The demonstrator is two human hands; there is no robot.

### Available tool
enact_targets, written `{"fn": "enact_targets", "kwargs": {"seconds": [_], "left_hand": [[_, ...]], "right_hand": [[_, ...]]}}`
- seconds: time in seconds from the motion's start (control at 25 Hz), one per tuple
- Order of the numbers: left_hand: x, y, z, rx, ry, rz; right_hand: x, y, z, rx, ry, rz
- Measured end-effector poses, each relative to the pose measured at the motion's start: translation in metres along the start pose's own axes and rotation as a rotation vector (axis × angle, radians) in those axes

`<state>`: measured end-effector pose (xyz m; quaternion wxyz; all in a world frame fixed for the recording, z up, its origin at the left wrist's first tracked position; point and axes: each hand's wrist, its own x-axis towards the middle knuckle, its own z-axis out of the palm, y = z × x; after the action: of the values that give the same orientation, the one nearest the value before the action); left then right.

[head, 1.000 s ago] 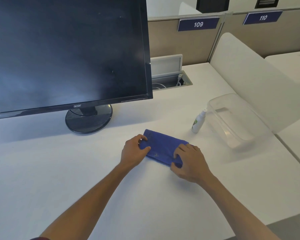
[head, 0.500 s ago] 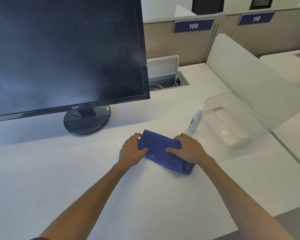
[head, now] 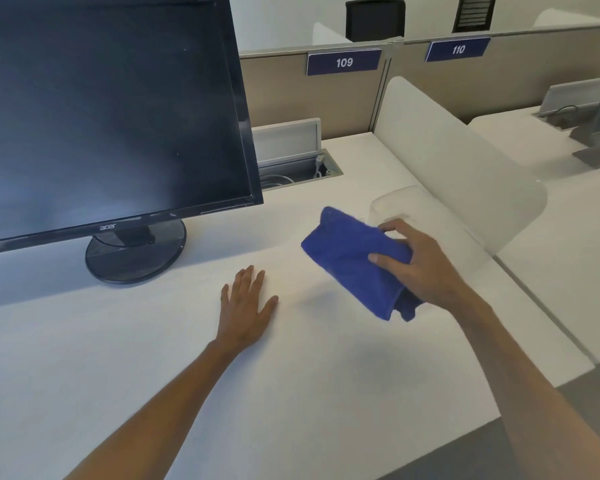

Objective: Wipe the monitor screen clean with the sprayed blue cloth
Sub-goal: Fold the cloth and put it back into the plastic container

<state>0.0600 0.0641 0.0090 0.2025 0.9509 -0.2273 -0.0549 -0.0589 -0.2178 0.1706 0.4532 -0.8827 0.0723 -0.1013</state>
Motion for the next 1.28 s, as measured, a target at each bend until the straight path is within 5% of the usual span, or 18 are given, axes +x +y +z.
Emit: {"fn": "enact_targets", "kwargs": {"seconds": [0.2,0.36,0.44,0.64,0.76,1.0,1.28], "left_hand": [[0.001,0.013,0.014,0.158,0.014,0.031],[0.002,0.012,0.015,0.178,0.024,0.028],[0.001,0.013,0.014,0.171,0.025,0.02],[0.001,0.017,0.011,0.172,0.019,0.008],[0.001,0.018,0.01,0.168,0.025,0.009],[0.0,0.018,0.011,0.147,0.038,0.009],[0.0,0.019,0.011,0.148,0.044,0.011]], "right_hand": [[0.037,0.022,-0.078,-0.398,0.347,-0.013],[0.08,0.063,-0.089,-0.769,0.207,0.186],[0.095,0.08,-0.081,-0.695,0.122,0.231],[0.113,0.116,-0.076,0.04,0.107,0.41],[0.112,0.145,-0.078,-0.09,-0.018,0.613],[0.12,0.152,-0.075,-0.525,-0.085,0.632],[0.142,0.15,-0.053,-0.282,-0.072,0.637]]}}
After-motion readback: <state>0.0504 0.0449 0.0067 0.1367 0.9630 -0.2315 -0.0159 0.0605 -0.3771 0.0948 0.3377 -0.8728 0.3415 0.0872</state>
